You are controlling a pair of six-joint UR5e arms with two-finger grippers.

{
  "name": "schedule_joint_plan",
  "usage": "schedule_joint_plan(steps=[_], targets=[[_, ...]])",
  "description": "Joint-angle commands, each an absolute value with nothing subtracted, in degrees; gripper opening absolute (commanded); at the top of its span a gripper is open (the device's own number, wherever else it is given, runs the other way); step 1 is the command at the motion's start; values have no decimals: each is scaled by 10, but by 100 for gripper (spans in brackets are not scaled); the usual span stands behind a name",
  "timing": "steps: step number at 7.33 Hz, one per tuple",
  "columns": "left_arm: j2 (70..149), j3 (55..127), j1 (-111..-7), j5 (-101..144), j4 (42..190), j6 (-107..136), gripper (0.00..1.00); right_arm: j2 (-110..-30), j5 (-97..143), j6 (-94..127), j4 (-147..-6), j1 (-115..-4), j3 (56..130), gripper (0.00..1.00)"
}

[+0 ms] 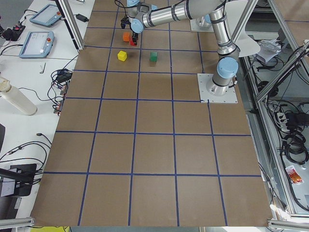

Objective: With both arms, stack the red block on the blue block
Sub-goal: 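Carry the red cube toward the table centre and set it down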

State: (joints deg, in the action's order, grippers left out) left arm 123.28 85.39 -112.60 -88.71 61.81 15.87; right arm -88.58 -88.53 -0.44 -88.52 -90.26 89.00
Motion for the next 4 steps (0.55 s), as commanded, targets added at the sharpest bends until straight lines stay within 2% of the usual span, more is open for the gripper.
schedule_joint_plan(steps=[1,2,3,4], targets=[[1241,853,-1143,-881,630,167,1,-885,-886,-4,-886,-903,889,100],[1246,860,-1143,-882,630,166,6,-885,-886,-4,-886,-903,889,100],[1250,863,-1143,-889,630,166,28,-885,-886,-5,-886,-903,889,100],[1252,863,-1143,-889,630,166,76,-885,-886,-5,-886,-903,889,100]])
